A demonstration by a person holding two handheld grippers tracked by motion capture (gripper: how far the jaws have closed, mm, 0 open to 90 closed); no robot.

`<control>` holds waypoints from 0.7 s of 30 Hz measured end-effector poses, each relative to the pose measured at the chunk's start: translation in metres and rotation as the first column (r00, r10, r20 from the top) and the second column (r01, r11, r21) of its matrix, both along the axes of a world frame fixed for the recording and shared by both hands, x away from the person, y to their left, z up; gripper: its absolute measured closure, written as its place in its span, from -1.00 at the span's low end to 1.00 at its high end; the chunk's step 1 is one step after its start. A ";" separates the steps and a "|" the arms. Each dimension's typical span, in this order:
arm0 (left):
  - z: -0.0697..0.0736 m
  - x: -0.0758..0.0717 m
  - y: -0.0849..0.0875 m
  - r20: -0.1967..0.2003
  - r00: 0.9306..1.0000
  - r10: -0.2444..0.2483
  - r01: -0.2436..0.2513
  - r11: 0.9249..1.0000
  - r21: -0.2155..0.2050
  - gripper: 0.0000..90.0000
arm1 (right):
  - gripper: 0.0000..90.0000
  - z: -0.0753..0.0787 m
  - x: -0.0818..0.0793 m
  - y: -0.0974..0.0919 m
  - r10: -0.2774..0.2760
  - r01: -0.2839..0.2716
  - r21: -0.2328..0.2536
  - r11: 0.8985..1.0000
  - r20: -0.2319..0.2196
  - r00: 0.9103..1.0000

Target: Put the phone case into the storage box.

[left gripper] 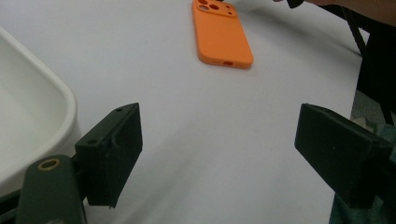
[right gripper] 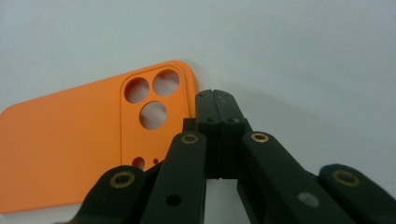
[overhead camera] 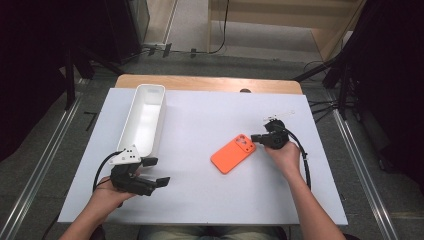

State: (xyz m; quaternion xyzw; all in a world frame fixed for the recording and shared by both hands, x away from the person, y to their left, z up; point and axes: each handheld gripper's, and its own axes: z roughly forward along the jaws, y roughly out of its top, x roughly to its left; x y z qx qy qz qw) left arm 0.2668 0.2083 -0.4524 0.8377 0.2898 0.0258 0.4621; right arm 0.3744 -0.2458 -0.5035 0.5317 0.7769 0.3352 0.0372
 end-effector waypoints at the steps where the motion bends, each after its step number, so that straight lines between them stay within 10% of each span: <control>1: 0.000 0.000 0.000 -0.001 1.000 -0.001 0.001 1.000 0.002 -0.67 | 0.96 0.000 -0.001 0.002 0.005 -0.005 0.004 1.000 -0.001 1.000; 11: -0.001 0.000 0.000 -0.003 1.000 0.003 -0.003 1.000 0.001 -0.67 | 0.83 0.011 -0.007 0.008 0.003 -0.002 -0.008 1.000 0.052 0.999; 21: -0.001 0.001 -0.001 -0.007 1.000 -0.002 0.002 1.000 -0.004 -0.67 | 0.06 0.044 -0.019 0.010 0.051 -0.060 0.053 0.997 0.149 0.988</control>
